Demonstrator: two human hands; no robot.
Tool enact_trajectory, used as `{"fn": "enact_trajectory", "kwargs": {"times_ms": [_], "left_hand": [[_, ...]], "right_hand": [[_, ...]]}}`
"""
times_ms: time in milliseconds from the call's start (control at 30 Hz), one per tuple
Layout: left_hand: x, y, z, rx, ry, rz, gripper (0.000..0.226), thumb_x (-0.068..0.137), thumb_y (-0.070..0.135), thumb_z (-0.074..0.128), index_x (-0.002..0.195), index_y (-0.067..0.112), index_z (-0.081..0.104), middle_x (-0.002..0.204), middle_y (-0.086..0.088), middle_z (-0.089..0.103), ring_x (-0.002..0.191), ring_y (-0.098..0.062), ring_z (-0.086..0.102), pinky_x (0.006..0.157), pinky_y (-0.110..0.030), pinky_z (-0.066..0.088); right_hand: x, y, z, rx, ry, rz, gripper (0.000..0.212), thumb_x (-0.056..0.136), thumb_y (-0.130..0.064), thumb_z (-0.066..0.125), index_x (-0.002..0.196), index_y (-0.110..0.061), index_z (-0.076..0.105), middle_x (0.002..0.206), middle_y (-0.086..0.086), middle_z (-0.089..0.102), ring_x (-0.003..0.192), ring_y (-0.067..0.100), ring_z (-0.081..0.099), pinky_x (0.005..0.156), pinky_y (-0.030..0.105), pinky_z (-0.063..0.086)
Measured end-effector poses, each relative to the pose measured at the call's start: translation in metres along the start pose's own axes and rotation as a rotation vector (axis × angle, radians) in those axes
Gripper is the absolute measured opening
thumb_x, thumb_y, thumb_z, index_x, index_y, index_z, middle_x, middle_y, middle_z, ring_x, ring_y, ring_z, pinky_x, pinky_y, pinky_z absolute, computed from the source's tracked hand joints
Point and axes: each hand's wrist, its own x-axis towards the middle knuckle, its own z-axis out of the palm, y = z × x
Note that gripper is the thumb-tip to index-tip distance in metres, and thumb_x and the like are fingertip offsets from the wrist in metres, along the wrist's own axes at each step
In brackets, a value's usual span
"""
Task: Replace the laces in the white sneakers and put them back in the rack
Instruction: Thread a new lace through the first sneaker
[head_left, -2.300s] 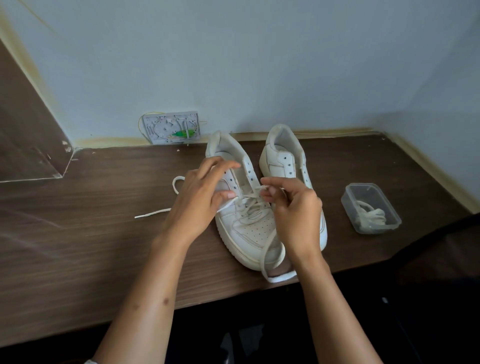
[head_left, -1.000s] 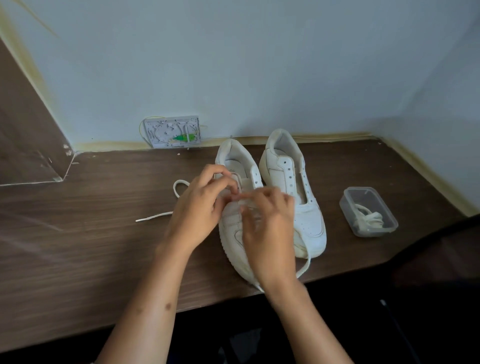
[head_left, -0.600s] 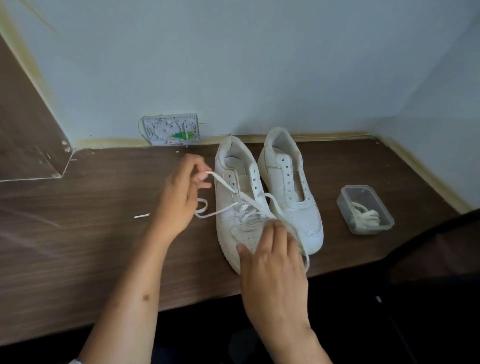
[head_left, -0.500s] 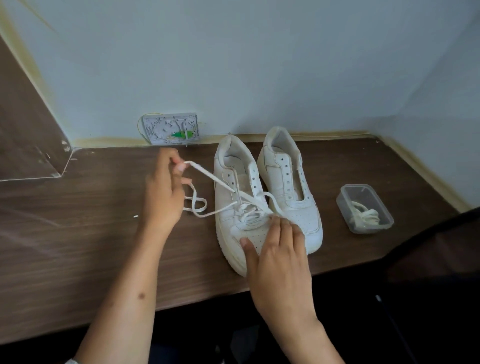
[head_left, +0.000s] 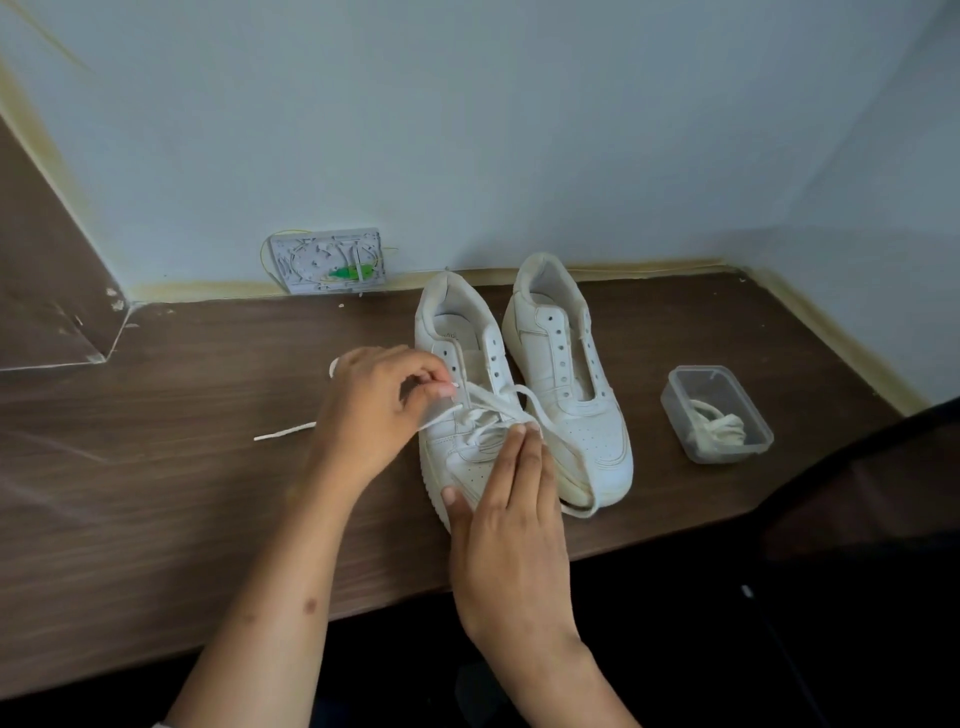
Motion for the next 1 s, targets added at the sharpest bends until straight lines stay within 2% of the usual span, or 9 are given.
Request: {"fn": "enact_trajectory", "kwargs": {"times_ms": [100,200,300,400,467,567,700,867,1000], "left_hand": [[0.0,-0.004,-0.006,-0.076,0.287,-0.21,0.008,0.089,0.017,0.068,0.085,0.024,0.067,0.079,0.016,0.064,0.071,0.005,0.058,0.066,-0.015,0.042],[-0.003,-0.016,-0.019,-0.035,0.527,-0.48,0.004,0.095,0.019,0.061,0.095,0.017,0.065,0.084,0.005,0.063,0.074,-0.014,0.06,0.07,-0.028,0.045],[-0.01,-0.032,-0.025,0.132,0.421,-0.564,0.009,0.09,0.023,0.066,0.098,0.024,0.063,0.095,0.007,0.058,0.091,-0.026,0.062,0.089,-0.047,0.048],[-0.009,-0.026,-0.017,-0.007,0.203,-0.367,0.024,0.083,0.032,0.072,0.105,0.025,0.064,0.109,0.007,0.051,0.104,-0.018,0.058,0.092,-0.034,0.044],[-0.005,-0.011,-0.011,-0.107,0.065,-0.181,0.026,0.082,0.046,0.069,0.098,0.026,0.068,0.102,0.012,0.057,0.097,-0.008,0.059,0.086,-0.025,0.043],[-0.003,-0.001,0.0,0.021,-0.025,-0.006,0.03,0.081,0.057,0.063,0.082,0.028,0.071,0.082,0.02,0.061,0.079,-0.003,0.059,0.082,-0.035,0.046],[0.0,-0.005,-0.001,0.098,0.134,0.0,0.015,0.085,0.038,0.068,0.079,0.024,0.071,0.075,0.017,0.061,0.069,-0.01,0.059,0.079,-0.036,0.045],[-0.006,-0.029,-0.03,0.057,0.541,-0.403,0.01,0.092,0.022,0.065,0.092,0.012,0.068,0.088,-0.001,0.064,0.075,-0.02,0.059,0.068,-0.028,0.041],[-0.011,-0.037,-0.035,0.099,0.414,-0.398,0.014,0.089,0.02,0.069,0.102,0.014,0.066,0.102,-0.004,0.059,0.089,-0.021,0.061,0.083,-0.03,0.047]], "right_hand": [[0.001,0.003,0.003,-0.01,0.016,-0.011,0.071,0.096,-0.042,0.032,0.144,0.01,0.036,0.148,0.025,0.041,0.135,0.035,0.045,0.111,0.039,0.036],[0.002,0.005,0.004,-0.017,0.025,-0.012,0.071,0.095,-0.042,0.033,0.144,0.009,0.036,0.149,0.025,0.039,0.137,0.034,0.043,0.112,0.038,0.031],[0.003,0.004,0.006,-0.018,0.021,-0.013,0.07,0.095,-0.042,0.033,0.143,0.01,0.038,0.148,0.026,0.04,0.136,0.035,0.044,0.111,0.039,0.03],[0.002,0.004,0.007,-0.018,0.03,-0.012,0.07,0.095,-0.041,0.033,0.143,0.009,0.037,0.149,0.025,0.039,0.137,0.035,0.043,0.111,0.038,0.032],[0.002,0.003,0.008,-0.014,0.026,-0.009,0.07,0.094,-0.041,0.034,0.144,0.009,0.036,0.15,0.025,0.038,0.137,0.035,0.042,0.11,0.041,0.036],[0.002,0.003,0.01,0.001,0.026,0.003,0.071,0.093,-0.041,0.035,0.145,0.008,0.035,0.15,0.025,0.038,0.136,0.035,0.044,0.108,0.044,0.042],[0.002,0.005,0.01,-0.009,0.03,-0.006,0.071,0.093,-0.041,0.035,0.145,0.008,0.035,0.15,0.025,0.038,0.136,0.035,0.044,0.107,0.042,0.042],[0.002,0.004,0.009,-0.004,0.025,-0.002,0.072,0.094,-0.043,0.033,0.146,0.007,0.032,0.152,0.024,0.035,0.137,0.034,0.043,0.107,0.042,0.043],[0.002,0.003,0.008,-0.007,0.023,0.005,0.072,0.093,-0.042,0.034,0.145,0.008,0.035,0.148,0.025,0.04,0.134,0.034,0.047,0.106,0.042,0.044]]}}
